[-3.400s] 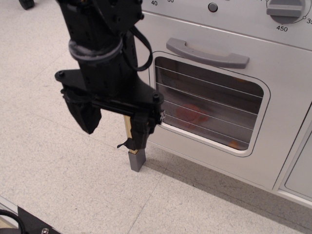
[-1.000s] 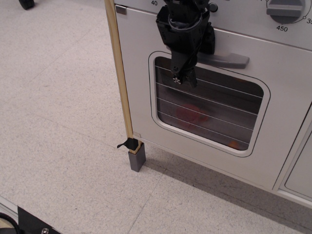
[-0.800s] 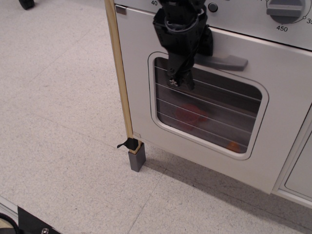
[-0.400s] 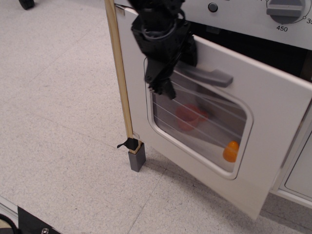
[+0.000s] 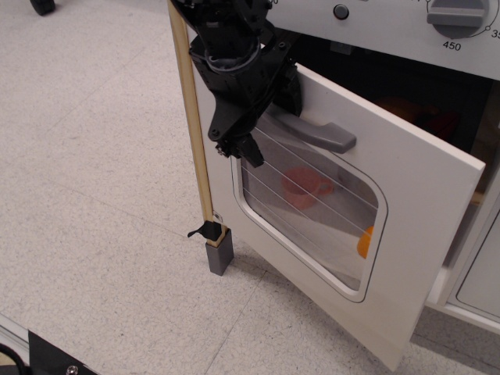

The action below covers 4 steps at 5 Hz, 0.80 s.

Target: Open oven

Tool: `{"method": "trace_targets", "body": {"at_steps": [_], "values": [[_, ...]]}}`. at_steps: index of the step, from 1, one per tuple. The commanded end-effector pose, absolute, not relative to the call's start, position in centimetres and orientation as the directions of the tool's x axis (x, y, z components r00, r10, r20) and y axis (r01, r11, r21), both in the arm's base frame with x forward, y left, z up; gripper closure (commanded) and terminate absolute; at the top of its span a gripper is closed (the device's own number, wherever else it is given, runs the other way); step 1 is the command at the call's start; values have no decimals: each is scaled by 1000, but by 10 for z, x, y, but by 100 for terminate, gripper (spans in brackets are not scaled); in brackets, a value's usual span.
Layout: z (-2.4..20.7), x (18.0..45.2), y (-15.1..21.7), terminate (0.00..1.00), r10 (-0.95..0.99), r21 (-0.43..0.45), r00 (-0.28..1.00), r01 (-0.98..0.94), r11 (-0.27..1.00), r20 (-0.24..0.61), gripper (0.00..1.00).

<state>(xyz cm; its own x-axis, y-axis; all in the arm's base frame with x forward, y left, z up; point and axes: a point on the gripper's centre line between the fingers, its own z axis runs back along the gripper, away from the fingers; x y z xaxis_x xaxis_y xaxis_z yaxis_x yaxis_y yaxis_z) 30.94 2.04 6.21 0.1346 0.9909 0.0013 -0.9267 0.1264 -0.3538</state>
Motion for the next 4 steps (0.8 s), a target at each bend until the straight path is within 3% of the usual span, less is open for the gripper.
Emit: {"method": "trace_targets", "body": {"at_steps": [1,3,4], "values": [[119,309,21,0,965,-414,249,-872,262,86,0],[153,324,-3,0,974,-439,227,-876,200,-10,0],[146,338,-21,0,983,-372,174,-917,143,-51,0]]}}
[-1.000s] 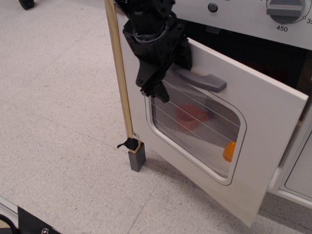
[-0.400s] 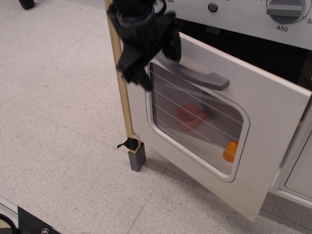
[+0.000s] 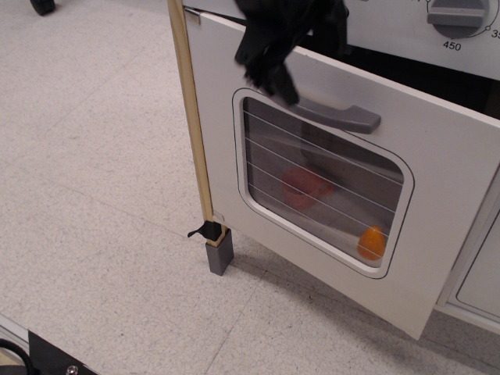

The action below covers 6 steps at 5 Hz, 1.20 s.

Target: Open oven

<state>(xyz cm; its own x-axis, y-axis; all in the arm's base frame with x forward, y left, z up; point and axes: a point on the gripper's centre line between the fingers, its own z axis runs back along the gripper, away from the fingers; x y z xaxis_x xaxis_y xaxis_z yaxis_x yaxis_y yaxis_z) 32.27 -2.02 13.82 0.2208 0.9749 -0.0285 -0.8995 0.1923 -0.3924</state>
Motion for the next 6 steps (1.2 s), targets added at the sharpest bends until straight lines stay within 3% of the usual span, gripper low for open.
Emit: {"method": "trace_targets", "body": {"at_steps": [1,4,6], "values": [[141,347,-31,0,992,-363,87,-931,48,-93,0],[103,342,-40,0,994,-289,54,-957,26,-90,0],[98,318,-27,0,988,-238,142,-964,122,-68,0]]}}
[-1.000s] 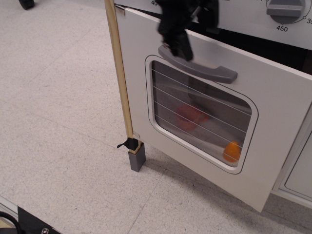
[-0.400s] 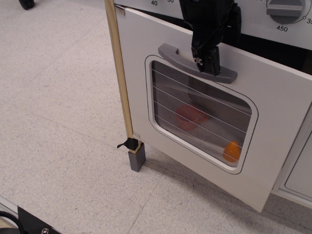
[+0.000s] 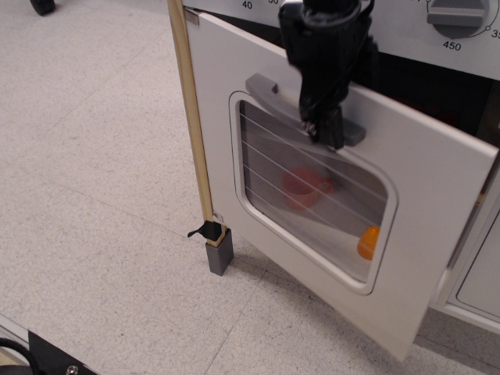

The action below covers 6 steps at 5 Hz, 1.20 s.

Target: Open oven

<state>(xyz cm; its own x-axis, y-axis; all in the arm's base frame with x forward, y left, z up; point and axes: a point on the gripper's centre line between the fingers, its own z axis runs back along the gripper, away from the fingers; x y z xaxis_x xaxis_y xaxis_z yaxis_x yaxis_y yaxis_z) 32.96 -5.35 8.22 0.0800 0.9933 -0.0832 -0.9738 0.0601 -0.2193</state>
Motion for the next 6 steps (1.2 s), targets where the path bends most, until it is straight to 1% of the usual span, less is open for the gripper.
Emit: {"method": "trace_targets", "body": {"at_steps": [1,2,3,4,5,6], "values": [[93,301,-11,0,971,-204,237,-952,229,-14,0],[94,285,10,0,923,-190,384,-905,380,13,0],[92,268,33,0,884,-186,466,-866,464,38,0],[86,257,54,0,857,-160,511,-842,515,64,0],[85,249,72,0,809,-120,586,-800,588,57,0],[84,242,99,0,735,-94,670,-729,678,103,0]]}}
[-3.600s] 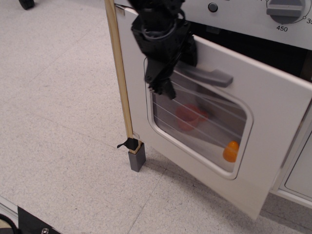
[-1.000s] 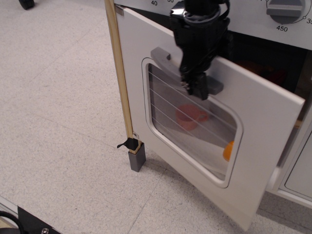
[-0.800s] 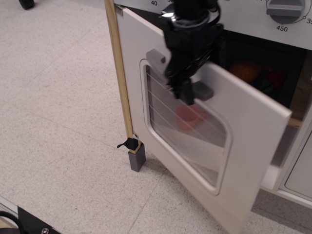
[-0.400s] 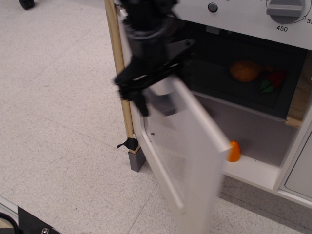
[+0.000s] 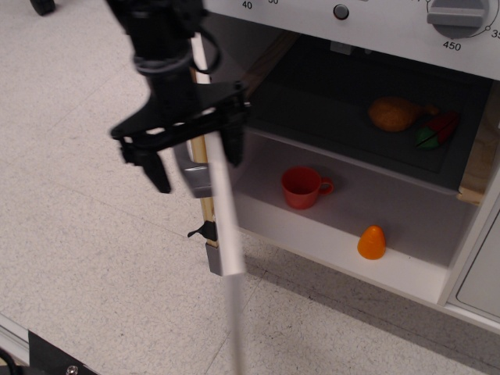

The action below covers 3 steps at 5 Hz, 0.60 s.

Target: Open oven

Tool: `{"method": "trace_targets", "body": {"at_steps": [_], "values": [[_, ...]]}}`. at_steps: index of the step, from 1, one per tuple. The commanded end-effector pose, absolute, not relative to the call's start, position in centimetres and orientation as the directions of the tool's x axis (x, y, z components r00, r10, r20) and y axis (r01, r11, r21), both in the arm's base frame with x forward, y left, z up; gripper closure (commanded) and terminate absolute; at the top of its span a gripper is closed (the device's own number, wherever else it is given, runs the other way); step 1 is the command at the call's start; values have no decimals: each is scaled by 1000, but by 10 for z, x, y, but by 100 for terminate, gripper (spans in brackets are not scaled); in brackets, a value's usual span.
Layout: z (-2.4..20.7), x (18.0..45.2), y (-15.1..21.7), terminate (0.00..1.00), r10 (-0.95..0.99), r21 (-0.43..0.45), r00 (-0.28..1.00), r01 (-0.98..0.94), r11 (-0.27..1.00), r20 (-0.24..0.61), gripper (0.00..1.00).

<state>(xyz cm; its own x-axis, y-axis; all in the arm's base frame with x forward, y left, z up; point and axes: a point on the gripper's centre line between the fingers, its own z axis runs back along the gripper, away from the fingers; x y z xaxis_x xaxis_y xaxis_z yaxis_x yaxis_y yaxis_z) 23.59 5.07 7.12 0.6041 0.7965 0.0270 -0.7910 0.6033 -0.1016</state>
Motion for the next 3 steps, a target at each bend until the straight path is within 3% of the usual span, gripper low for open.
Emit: {"method": "trace_targets", "body": {"at_steps": [1,2,3], "values": [[88,240,114,0,686,-75,714,-683,727,141,0],[91,237,132,0,592,-21,790,-597,802,163,0],[87,233,140,100,532,6,830,-540,841,166,0]]}}
